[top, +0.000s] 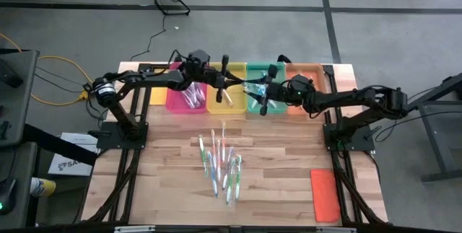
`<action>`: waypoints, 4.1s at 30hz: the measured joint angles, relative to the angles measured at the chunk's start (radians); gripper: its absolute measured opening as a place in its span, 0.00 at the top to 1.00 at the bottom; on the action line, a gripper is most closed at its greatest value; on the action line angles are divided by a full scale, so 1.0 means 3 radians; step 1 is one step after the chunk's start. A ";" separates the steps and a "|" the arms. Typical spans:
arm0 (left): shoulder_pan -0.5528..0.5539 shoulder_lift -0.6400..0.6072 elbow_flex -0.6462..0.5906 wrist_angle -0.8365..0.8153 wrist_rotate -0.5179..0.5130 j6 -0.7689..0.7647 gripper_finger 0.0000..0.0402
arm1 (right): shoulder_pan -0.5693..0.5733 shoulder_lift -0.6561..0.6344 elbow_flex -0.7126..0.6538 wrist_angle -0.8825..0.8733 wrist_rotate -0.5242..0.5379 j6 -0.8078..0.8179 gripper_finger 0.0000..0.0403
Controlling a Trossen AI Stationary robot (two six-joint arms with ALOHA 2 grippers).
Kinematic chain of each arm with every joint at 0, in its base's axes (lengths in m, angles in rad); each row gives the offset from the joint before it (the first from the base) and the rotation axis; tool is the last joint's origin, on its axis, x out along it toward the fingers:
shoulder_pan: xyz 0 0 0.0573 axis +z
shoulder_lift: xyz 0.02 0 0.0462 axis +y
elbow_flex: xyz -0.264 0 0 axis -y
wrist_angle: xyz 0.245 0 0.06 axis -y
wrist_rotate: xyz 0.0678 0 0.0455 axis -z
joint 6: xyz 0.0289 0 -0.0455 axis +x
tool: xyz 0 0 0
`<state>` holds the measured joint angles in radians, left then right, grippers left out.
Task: Pick & Place Toothbrushes
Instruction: Put the blue toothbrush into the green bin
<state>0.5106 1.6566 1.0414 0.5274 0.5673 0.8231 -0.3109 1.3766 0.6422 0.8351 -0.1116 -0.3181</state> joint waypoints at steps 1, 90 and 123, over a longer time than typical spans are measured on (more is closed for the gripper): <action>0.0000 0.0000 0.0011 0.0010 0.0011 -0.0001 1.00 | 0.0001 0.0000 0.0000 0.0023 0.0000 -0.0002 0.60; 0.0023 -0.0108 0.0061 -0.1321 -0.0467 0.0914 0.64 | -0.0627 -0.0006 0.0001 -0.1970 0.0269 0.0273 0.43; 0.0022 -0.0108 0.0060 -0.1325 -0.0461 0.0908 0.64 | -0.0613 0.0782 0.0001 -0.1519 0.0457 -0.0261 0.79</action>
<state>0.5171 1.6241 1.0595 0.1299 0.4290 1.0954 -0.4948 1.6112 0.6426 0.3794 0.0255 -0.3963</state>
